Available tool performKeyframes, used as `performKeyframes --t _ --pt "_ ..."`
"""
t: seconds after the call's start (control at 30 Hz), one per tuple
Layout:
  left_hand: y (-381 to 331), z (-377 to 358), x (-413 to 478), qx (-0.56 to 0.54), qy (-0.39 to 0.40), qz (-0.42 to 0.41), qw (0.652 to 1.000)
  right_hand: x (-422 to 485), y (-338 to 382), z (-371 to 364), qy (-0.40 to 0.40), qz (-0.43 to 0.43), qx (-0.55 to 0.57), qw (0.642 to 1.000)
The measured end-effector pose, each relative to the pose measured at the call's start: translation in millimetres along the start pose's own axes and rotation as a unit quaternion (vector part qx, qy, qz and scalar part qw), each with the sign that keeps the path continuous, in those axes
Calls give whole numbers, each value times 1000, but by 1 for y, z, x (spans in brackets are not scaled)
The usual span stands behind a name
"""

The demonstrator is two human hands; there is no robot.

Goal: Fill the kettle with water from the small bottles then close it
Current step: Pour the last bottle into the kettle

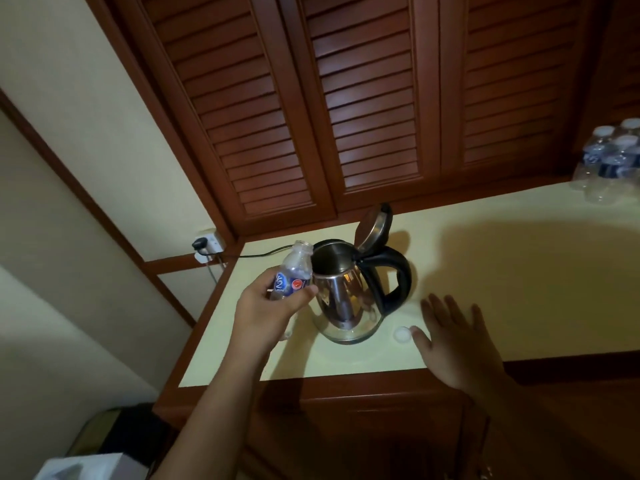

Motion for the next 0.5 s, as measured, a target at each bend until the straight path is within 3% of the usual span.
performKeyframes --t 0.27,0.5 --pt "-9 10 31 214 6 -49 976 -2 0 -4 -38 2 2 999" --pt "-20 11 43 432 -26 -147 889 -2 0 -3 -38 3 1 999"
Point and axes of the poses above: each hand's wrist, its own x-axis towards the middle knuckle, its own z-axis out of the back of the hand, y = z × x, the point moved 4 cm from there along x, towards the middle knuckle, and after that the axes turned 4 degrees about -x, right-handed, at the moved point
